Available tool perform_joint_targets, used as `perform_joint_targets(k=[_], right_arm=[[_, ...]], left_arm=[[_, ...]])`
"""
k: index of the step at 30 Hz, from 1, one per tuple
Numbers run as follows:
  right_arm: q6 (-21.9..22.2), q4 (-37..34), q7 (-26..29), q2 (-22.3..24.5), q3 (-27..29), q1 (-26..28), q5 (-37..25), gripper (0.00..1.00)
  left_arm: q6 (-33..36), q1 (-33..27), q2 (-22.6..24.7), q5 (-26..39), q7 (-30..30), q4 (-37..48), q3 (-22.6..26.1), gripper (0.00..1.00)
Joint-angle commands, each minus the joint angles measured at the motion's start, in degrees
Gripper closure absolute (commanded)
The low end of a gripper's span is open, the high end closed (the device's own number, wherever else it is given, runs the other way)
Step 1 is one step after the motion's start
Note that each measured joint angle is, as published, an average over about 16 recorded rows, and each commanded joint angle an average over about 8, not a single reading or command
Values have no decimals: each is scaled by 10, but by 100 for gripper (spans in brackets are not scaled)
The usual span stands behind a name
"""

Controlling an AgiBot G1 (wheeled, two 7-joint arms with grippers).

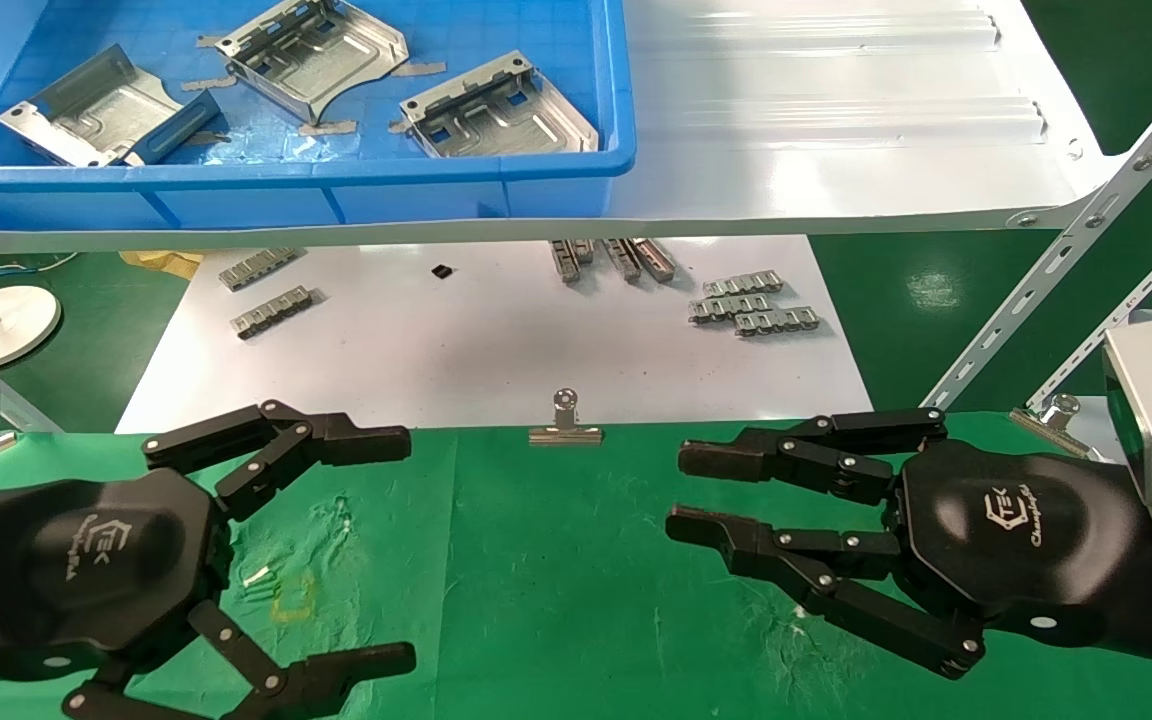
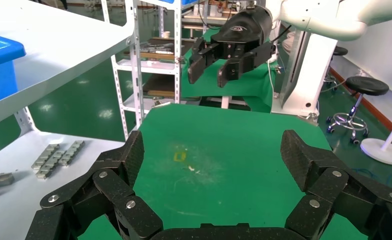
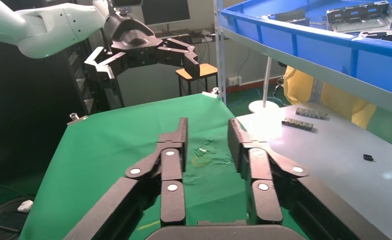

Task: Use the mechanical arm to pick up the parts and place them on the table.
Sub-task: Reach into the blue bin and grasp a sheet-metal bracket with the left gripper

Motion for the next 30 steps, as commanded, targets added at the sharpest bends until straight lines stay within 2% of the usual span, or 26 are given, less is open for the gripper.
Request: perform_joint_targets(k=[1,10,13,17,20,24,30], right_arm=[[0,0,0,0,0,0,0,100],[0,0,0,0,0,0,0,100],[0,0,0,0,0,0,0,100],[0,0,0,0,0,0,0,100],[0,0,0,0,0,0,0,100],[0,0,0,0,0,0,0,100],[0,0,0,0,0,0,0,100]], left_arm=[[0,0,0,0,0,0,0,0],[-15,-17,-1,14,-5,-2,0,0],[-39,-61,4,39,-20,-3,2,0],[-72,-165,36,96,-44,27,19,0],[-90,-257,77,156,-43,91,43,0],[-117,-365,141,236,-17,222,76,0],[-195,-480,224,325,21,433,112,0]])
